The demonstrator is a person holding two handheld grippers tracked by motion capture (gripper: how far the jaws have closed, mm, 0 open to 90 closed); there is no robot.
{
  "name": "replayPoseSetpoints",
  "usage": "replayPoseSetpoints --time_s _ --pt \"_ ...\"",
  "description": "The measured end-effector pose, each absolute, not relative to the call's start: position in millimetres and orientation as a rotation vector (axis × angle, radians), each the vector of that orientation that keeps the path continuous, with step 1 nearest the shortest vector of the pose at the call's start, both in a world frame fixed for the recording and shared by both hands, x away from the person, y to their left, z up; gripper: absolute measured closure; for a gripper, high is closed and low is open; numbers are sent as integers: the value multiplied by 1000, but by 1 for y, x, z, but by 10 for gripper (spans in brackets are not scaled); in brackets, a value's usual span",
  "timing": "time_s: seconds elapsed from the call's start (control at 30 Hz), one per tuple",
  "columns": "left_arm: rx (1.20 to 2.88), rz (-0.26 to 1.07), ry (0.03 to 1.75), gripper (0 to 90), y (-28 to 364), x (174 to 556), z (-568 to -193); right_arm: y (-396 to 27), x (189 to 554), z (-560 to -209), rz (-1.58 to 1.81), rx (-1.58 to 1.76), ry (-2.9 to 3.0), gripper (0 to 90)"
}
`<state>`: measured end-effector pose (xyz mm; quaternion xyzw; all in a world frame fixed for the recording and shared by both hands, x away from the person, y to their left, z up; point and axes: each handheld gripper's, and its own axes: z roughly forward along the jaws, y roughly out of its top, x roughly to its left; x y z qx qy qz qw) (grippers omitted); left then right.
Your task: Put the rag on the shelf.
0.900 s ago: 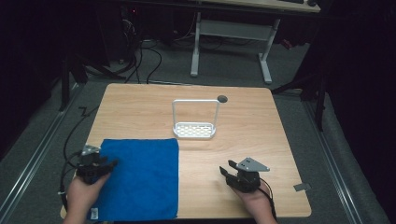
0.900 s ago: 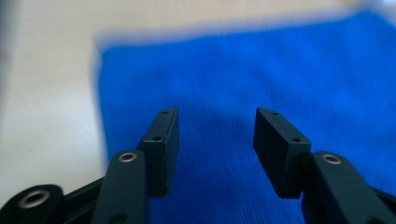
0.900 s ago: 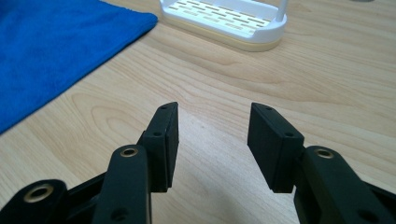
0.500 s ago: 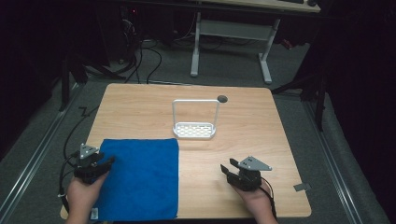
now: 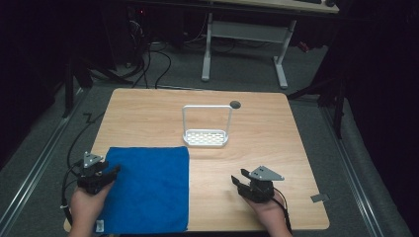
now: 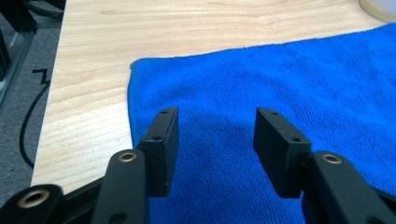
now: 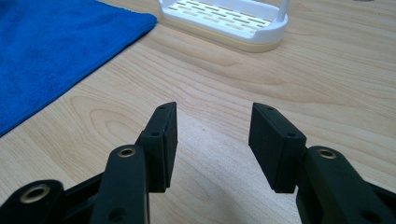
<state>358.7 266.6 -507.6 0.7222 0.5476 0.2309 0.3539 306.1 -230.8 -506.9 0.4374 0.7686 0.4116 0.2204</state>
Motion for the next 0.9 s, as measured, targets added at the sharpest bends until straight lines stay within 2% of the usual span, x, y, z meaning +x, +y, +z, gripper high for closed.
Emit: replayPoseSetpoints --time_s 0.2,0.3,0.4,0.77,0.9 --pt "1866 636 1337 470 254 363 -492 -229 307 -509 1139 1205 2135 525" --pt "1858 598 1316 472 248 374 -491 -228 307 -510 1141 1204 2141 523" --pt "1884 630 1331 473 247 386 -494 -227 308 -511 1140 1192 2152 522" --pt "1859 716 1438 574 276 405 -510 -217 307 -508 1156 1168 2173 592" --pt "1824 682 1485 571 288 416 -517 -202 308 -501 1157 1100 2171 573"
